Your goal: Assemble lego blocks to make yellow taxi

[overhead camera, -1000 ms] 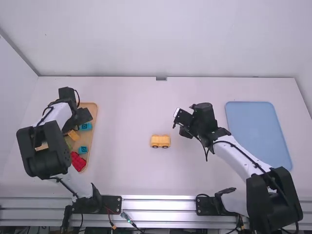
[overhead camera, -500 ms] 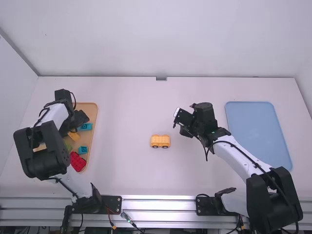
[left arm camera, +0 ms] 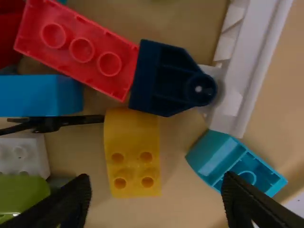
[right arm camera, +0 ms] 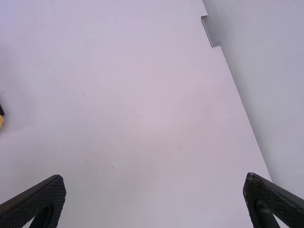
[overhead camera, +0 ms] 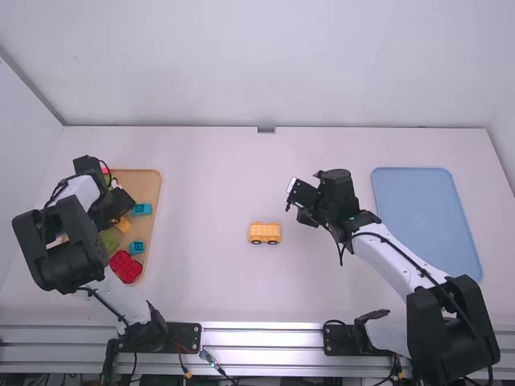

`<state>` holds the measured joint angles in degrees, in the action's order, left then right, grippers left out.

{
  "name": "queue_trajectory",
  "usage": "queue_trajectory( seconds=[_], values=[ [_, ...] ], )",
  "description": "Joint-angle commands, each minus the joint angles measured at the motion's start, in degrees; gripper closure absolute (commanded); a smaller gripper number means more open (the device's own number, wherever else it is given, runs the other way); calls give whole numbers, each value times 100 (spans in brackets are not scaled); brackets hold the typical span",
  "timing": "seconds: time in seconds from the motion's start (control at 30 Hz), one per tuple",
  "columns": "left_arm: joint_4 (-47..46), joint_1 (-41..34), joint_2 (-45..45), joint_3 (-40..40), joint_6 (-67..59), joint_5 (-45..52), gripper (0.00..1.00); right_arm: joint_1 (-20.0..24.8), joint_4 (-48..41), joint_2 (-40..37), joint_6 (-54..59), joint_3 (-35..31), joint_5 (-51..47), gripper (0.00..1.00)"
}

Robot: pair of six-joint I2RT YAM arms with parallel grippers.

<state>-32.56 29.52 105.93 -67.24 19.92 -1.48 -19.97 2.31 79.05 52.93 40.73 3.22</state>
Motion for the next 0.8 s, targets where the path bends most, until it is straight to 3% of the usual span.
queue_trajectory(
  seconds=[0.0,0.4,0.77],
  values=[
    [-50,11,17,-83,-2,39,37,11,-17,-83,-15,-28,-7,1],
    [382,11,17,286,20,2,46,11,-15,-81,-13,-28,-7,1],
    [302,9,17,354,282,-398,46,11,-13,-83,7,-28,-9,1]
  ],
)
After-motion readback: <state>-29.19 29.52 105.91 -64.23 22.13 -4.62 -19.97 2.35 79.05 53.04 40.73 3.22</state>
